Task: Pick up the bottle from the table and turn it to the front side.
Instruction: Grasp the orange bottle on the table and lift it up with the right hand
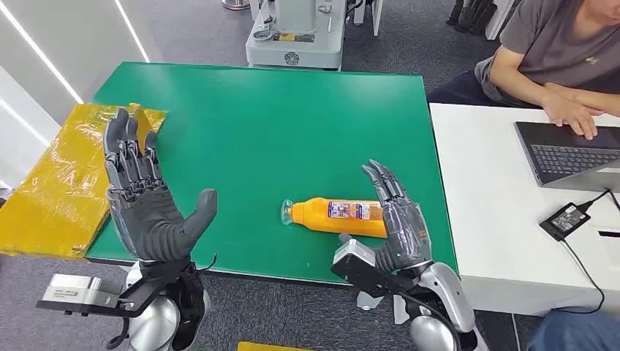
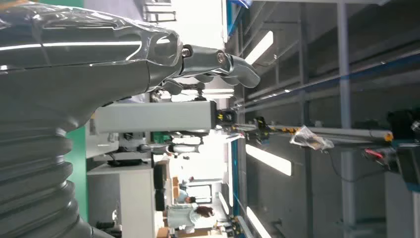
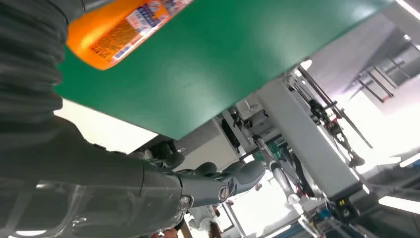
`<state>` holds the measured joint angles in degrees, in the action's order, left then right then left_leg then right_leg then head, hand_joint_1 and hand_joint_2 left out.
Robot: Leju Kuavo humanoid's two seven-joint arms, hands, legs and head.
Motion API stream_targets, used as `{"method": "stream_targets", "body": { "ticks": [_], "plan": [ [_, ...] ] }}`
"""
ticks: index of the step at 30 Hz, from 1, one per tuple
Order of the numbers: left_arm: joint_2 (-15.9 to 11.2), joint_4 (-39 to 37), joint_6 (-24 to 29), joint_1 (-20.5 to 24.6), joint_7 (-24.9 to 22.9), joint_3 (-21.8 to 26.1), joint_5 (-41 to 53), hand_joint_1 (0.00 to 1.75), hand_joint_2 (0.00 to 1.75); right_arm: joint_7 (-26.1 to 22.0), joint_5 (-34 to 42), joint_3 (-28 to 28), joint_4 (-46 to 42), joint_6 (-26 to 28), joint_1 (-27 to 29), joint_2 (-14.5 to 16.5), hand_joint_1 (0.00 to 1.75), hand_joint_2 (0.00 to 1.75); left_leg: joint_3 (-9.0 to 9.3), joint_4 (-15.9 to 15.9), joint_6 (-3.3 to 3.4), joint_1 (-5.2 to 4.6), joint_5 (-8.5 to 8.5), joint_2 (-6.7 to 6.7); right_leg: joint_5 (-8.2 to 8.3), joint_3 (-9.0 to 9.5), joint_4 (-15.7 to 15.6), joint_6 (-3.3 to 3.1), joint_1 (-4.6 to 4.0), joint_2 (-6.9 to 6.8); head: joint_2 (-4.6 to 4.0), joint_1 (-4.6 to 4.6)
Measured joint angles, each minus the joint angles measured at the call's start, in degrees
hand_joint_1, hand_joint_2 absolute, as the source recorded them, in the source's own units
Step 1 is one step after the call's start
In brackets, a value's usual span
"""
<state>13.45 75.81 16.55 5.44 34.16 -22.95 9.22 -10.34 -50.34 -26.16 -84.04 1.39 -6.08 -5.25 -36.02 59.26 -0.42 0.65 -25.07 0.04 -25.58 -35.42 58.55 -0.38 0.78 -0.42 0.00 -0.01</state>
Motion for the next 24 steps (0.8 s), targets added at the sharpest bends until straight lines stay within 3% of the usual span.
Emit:
{"method": "stream_targets", "body": {
  "ticks": [10, 14, 19, 24],
  "plan": [
    [-0.1, 0.76, -0.42, -0.42, -0.04, 0.07, 0.16, 0.0, 1.75, 0.29, -0.56, 1.18, 0.0, -0.64, -0.62, -2.34, 0.0, 1.75, 0.01, -0.01, 0.0, 0.01, 0.0, 0.0, -0.02, -0.01, 0.01, 0.0, -0.01, 0.01, 0.0, 0.0],
    [-0.11, 0.81, -0.88, -0.54, -0.26, 0.09, 0.5, 0.0, 1.75, 1.05, -1.79, 1.1, 0.33, -3.53, -1.68, -3.48, 0.0, 1.75, 0.0, -0.01, 0.0, 0.0, 0.0, 0.01, -0.01, 0.0, 0.01, 0.0, -0.01, 0.01, 0.0, 0.01],
    [-0.14, 1.04, -1.61, -0.83, -0.72, 0.09, 0.73, 0.0, 1.75, -0.47, 0.06, 0.4, 5.91, -10.67, -8.47, -6.54, 0.0, 1.75, 0.0, 0.01, 0.03, 0.0, 0.02, 0.04, 0.04, 0.02, 0.01, 0.02, 0.0, 0.04, 0.0, 0.01],
    [-0.16, 1.26, -1.79, -1.1, -1.13, 0.09, 0.47, 0.0, 1.75, -3.24, 0.91, -2.84, 16.62, -17.3, -18.8, -8.84, 0.0, 1.75, 0.03, 0.06, 0.1, 0.0, 0.1, 0.04, 0.11, 0.03, 0.01, 0.05, 0.01, 0.04, 0.0, 0.0]
  ]
}}
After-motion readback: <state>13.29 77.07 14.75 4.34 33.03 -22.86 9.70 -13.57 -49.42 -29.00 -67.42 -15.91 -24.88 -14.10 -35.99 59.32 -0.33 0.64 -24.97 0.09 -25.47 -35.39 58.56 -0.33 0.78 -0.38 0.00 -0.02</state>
